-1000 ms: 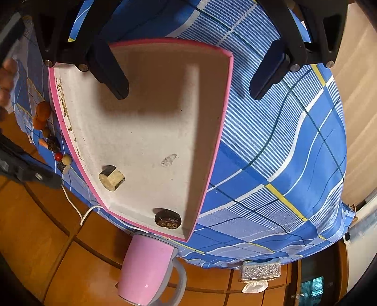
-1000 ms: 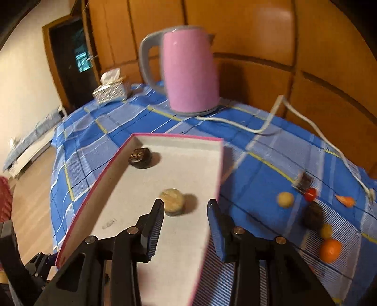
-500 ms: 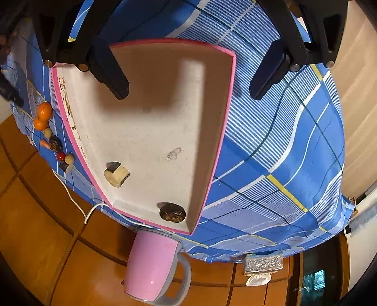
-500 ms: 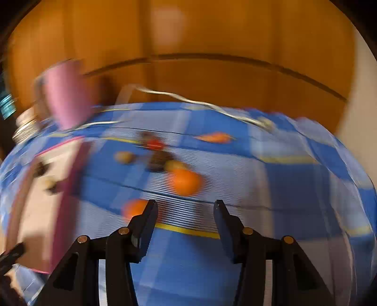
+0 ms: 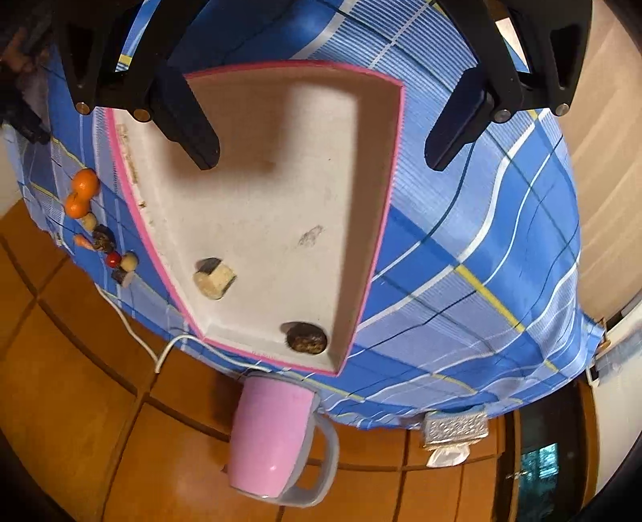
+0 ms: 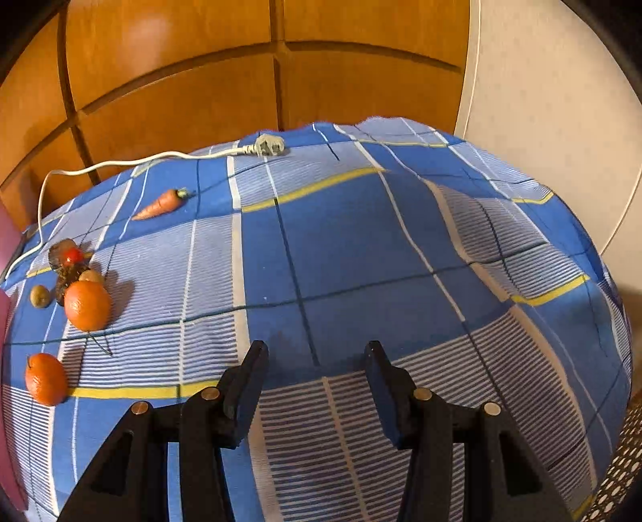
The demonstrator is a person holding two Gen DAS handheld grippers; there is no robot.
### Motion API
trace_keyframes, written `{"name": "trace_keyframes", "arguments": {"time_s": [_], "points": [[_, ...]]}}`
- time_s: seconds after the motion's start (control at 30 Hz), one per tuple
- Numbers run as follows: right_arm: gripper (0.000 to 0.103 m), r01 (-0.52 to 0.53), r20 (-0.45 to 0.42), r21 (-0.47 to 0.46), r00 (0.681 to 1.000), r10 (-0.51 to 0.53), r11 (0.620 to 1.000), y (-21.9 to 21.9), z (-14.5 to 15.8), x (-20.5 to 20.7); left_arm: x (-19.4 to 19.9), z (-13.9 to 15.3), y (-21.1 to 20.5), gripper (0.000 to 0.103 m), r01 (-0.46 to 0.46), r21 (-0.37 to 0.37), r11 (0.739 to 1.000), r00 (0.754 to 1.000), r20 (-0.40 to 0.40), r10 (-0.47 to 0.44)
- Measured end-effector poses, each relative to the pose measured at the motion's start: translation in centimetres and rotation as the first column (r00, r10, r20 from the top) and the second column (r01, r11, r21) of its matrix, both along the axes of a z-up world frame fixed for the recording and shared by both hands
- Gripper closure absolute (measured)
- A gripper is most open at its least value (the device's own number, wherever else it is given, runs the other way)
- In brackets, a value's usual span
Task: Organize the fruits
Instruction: 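Reach the left gripper to an orange and grasp it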
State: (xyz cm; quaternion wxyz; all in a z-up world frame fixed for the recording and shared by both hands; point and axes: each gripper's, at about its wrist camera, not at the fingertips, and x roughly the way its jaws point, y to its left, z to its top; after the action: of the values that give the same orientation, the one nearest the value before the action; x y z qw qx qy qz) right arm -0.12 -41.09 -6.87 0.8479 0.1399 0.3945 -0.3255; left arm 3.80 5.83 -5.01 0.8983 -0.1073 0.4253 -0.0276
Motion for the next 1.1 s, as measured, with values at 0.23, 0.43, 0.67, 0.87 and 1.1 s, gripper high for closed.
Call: {"name": "trace_keyframes", "arguments": {"time_s": [0.23,0.43,0.67,0.87,1.1], "points": [[0.046,-0.010,0.013,-0.029,1.000,0.010,1.000,0.5,-0.3,0.0,0.6,2.7,-1.7,0.000,0.107,-0.024,0.994,0.993,0.061,-0.105],[0.040,-0.022,0.017,-0.028,1.000,0.023,0.999,0.6,-0.4,0.3,1.3,3.8,-5.0,0.000,0.222,-0.037,0.974,0.974,0.058,-0.219],[0.038,-0.025,0.022,-0.028,0.999,0.026,0.999,0.6,-0.5,0.5,2.9,4.8,-10.2,0.000,0.374,-0.109,0.921,0.927,0.022,-0.374],[0.039,0.030,0.062,-0.013,0.998,-0.030,0.999,0.1,-0.3,-0.5,4.4,5.5,-15.2,0.000,0.485,-0.118,0.867,0.873,0.009,-0.487],[0.037,0.093,0.073,0.000,0.993,-0.092,0.996,-0.5,-0.4,-1.2,5.5,4.0,-21.5,0.005,0.606,-0.030,0.795,0.794,-0.048,-0.606]]}}
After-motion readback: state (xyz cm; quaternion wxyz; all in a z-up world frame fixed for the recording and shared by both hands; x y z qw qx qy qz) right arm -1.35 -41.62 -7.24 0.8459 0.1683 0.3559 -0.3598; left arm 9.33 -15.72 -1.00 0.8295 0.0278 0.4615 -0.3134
